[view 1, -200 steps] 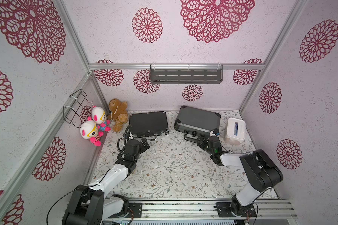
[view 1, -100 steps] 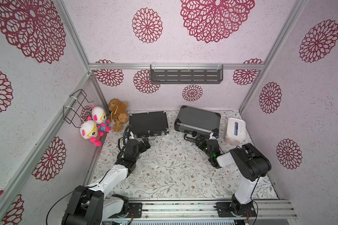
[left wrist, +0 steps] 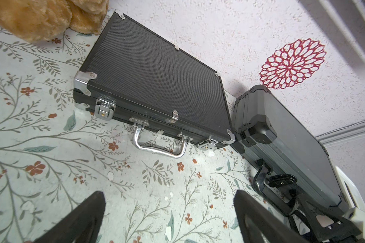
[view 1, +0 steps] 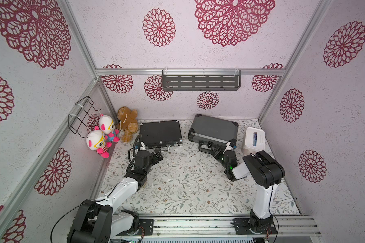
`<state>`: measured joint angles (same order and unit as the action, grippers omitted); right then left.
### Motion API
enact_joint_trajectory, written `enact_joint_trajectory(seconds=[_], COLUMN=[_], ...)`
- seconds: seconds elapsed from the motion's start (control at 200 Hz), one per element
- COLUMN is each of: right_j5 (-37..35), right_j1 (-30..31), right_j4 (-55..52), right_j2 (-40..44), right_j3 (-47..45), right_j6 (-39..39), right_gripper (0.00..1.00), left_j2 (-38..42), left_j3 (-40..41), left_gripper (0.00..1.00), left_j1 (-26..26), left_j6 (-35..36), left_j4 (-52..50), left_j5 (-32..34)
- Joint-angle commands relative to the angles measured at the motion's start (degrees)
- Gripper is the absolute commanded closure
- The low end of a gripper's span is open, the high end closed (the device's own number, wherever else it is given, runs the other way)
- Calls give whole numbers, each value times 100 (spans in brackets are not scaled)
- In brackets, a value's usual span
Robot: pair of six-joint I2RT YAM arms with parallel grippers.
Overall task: Open the poker set cases
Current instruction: Pick up the poker set case from the center of the board.
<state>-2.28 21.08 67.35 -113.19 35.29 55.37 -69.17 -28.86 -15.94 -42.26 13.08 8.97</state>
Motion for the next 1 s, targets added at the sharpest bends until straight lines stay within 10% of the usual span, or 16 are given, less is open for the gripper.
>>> enact_joint_trajectory(seconds=[0.0, 0.996], right_j5=[274, -1009], right_j1=[1, 299], right_j4=[840, 1544], right_j2=[-149, -837], right_j3=[136, -110], right_j6=[399, 2030], right_gripper=[27, 69], left_j2=[-45, 41], left_j3=[2, 47], left_gripper=[0, 0], left_j1=[27, 21], left_j6=[-81, -112], left_j4=[182, 274], left_j5=[-58, -160])
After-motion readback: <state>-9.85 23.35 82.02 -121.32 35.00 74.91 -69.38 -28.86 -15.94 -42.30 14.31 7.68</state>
